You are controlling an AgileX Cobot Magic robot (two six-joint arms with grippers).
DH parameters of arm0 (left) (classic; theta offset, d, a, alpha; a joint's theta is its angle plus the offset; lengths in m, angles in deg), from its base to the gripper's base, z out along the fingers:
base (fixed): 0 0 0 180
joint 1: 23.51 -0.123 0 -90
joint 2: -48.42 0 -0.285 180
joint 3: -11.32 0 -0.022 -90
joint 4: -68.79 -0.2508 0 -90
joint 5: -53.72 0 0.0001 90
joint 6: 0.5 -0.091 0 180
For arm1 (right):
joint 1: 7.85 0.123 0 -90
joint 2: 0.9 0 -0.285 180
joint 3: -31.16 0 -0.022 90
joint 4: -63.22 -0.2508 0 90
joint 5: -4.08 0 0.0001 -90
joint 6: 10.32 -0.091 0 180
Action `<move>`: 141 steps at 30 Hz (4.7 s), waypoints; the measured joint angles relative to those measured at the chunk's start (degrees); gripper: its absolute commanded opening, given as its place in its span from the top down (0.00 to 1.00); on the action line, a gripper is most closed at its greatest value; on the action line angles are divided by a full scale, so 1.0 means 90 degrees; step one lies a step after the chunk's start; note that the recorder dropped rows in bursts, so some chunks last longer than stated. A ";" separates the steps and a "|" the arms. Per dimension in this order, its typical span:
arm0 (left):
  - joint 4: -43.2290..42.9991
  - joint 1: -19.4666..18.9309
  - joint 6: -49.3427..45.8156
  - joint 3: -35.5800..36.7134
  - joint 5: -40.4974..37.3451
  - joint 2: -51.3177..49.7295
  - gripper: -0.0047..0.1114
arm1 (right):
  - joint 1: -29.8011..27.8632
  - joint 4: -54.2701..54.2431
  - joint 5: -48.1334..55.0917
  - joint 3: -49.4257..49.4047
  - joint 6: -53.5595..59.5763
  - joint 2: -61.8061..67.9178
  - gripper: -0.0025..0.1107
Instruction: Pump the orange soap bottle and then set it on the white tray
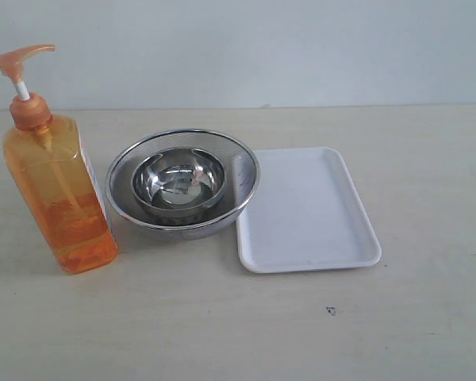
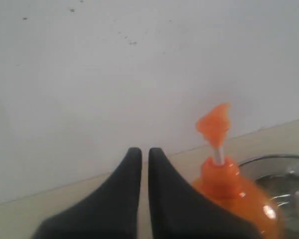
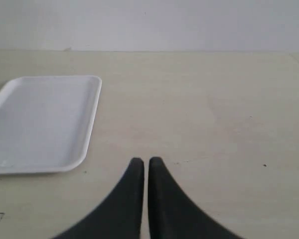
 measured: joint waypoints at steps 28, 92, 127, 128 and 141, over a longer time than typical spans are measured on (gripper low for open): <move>0.8451 0.0971 -0.5187 -0.0113 -0.3896 0.0374 0.92 | 0.0000 0.0000 0.0000 0.0000 0.0000 0.0000 0.98; 1.7946 0.1336 -1.5857 0.0742 -0.4270 0.0166 0.51 | 0.0000 0.0000 0.0000 0.0000 0.0000 0.0000 0.98; 1.7981 0.1336 -1.5598 0.0449 -0.4381 -0.3015 0.51 | 0.0000 0.0000 0.0000 0.0000 0.0000 0.0000 0.98; 1.7981 0.1336 -1.5582 0.0449 -0.4526 -0.3076 0.52 | 0.0000 0.0000 0.0000 0.0000 0.0000 0.0000 0.98; 1.7981 0.1336 -1.5532 0.0441 -0.4714 -0.3112 0.29 | 0.0000 0.0000 0.0000 0.0000 0.0000 0.0000 0.98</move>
